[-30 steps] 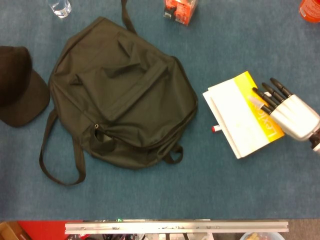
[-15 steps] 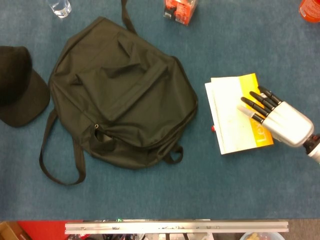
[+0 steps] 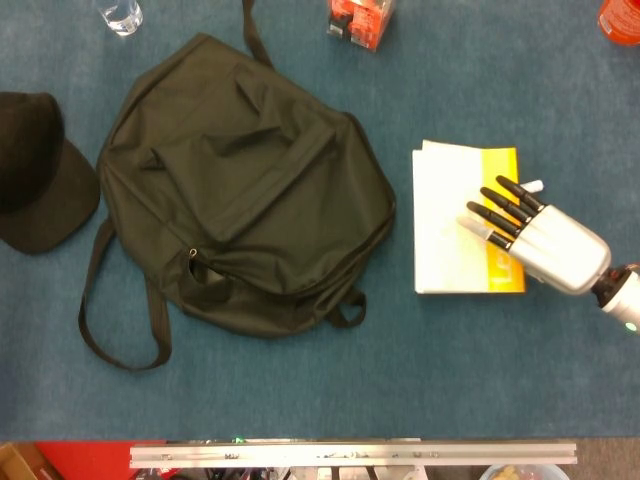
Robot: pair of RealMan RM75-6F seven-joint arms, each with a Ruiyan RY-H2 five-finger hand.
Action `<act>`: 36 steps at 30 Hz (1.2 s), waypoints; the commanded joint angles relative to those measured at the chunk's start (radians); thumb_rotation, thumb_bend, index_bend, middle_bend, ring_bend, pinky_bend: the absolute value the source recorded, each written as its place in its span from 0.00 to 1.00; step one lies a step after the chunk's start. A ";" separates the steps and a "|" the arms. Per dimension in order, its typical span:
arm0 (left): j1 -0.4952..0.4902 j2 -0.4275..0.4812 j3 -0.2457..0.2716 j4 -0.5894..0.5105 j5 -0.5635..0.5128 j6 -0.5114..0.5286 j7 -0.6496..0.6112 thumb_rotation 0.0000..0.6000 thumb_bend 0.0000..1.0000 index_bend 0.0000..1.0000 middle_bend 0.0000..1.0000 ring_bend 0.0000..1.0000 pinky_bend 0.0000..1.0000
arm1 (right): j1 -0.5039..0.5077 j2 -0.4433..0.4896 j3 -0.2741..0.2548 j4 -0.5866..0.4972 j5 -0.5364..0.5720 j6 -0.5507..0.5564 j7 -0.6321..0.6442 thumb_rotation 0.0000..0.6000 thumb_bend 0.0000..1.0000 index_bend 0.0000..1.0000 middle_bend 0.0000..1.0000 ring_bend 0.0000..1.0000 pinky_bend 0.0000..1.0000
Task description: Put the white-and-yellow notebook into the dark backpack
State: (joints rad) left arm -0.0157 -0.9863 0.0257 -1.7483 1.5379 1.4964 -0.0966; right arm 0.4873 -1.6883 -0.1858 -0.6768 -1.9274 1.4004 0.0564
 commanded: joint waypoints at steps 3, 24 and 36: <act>0.000 0.000 -0.001 0.003 -0.005 -0.003 -0.006 1.00 0.25 0.00 0.01 0.02 0.09 | 0.012 -0.027 -0.002 0.029 -0.003 0.016 0.024 1.00 0.37 0.14 0.19 0.01 0.00; -0.003 0.008 -0.004 0.015 -0.007 -0.008 -0.029 1.00 0.25 0.00 0.01 0.02 0.09 | 0.080 -0.114 0.090 -0.021 0.100 -0.048 0.003 1.00 0.42 0.31 0.28 0.09 0.12; 0.000 0.015 -0.004 0.020 -0.007 -0.004 -0.053 1.00 0.25 0.02 0.01 0.02 0.09 | 0.103 -0.144 0.134 -0.059 0.148 -0.068 -0.049 1.00 0.26 0.55 0.43 0.22 0.29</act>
State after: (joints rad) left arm -0.0155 -0.9718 0.0217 -1.7281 1.5312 1.4922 -0.1494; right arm 0.5888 -1.8295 -0.0539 -0.7372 -1.7821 1.3328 0.0102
